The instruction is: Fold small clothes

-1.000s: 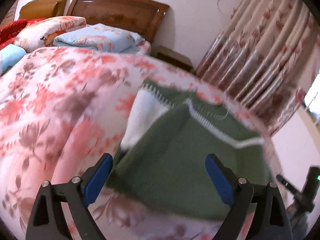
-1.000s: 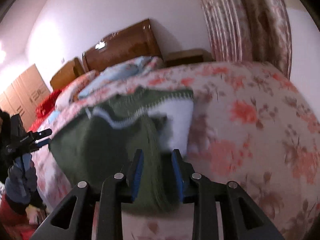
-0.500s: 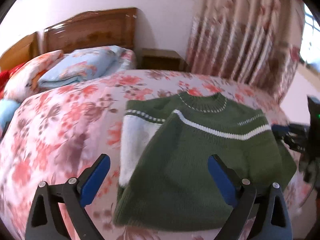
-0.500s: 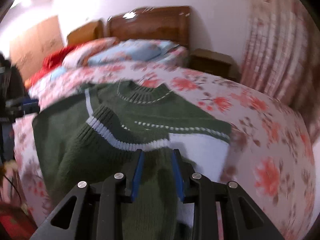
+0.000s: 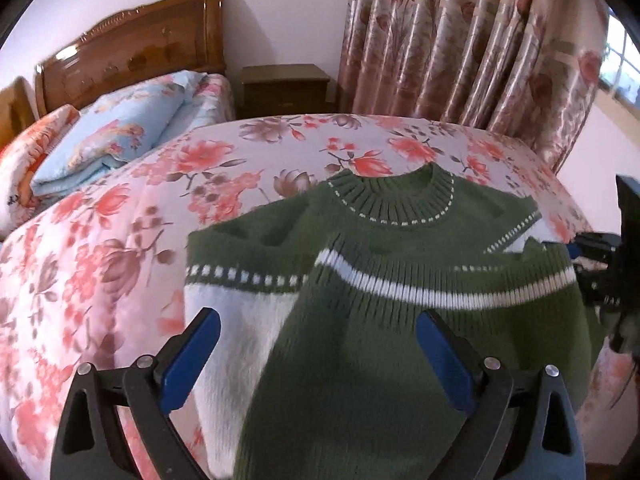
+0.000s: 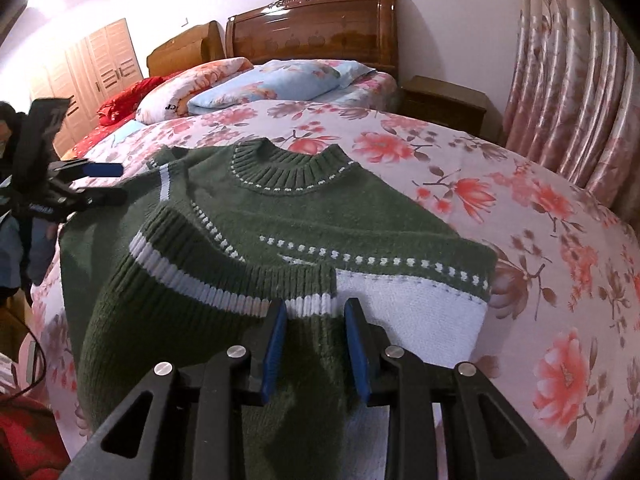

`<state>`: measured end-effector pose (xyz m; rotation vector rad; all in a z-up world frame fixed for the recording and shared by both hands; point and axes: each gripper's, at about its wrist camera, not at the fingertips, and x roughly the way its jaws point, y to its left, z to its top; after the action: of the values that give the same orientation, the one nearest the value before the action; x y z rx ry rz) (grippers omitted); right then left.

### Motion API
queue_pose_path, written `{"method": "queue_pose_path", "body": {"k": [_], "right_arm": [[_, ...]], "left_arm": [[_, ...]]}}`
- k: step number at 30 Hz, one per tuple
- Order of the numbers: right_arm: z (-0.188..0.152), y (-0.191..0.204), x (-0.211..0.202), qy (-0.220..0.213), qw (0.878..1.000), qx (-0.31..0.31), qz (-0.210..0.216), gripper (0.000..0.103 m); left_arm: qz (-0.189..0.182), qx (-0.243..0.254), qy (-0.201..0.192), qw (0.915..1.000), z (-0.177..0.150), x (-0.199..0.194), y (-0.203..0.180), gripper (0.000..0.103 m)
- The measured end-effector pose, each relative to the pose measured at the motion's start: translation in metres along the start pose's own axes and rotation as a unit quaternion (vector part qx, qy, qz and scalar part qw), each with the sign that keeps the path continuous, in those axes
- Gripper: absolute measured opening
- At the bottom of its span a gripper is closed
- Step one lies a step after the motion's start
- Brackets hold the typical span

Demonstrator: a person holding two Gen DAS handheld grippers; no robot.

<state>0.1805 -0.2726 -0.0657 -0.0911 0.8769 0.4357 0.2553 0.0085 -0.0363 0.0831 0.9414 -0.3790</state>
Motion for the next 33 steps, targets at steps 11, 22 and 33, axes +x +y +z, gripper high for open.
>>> {"method": "queue_pose_path", "body": {"k": [11, 22, 33], "right_arm": [[0.001, 0.015, -0.007, -0.022, 0.999, -0.043, -0.024, 0.015], [0.049, 0.027, 0.02, 0.189, 0.972, -0.13, -0.051, 0.025], [0.015, 0.006, 0.005, 0.059, 0.998, -0.012, -0.004, 0.026]], "left_arm": [[-0.008, 0.003, 0.022, 0.9997, 0.006, 0.026, -0.006, 0.103], [-0.016, -0.024, 0.043, 0.9987, 0.027, 0.013, 0.005, 0.103], [-0.025, -0.039, 0.025, 0.9986, -0.004, 0.027, 0.005, 0.103]]}}
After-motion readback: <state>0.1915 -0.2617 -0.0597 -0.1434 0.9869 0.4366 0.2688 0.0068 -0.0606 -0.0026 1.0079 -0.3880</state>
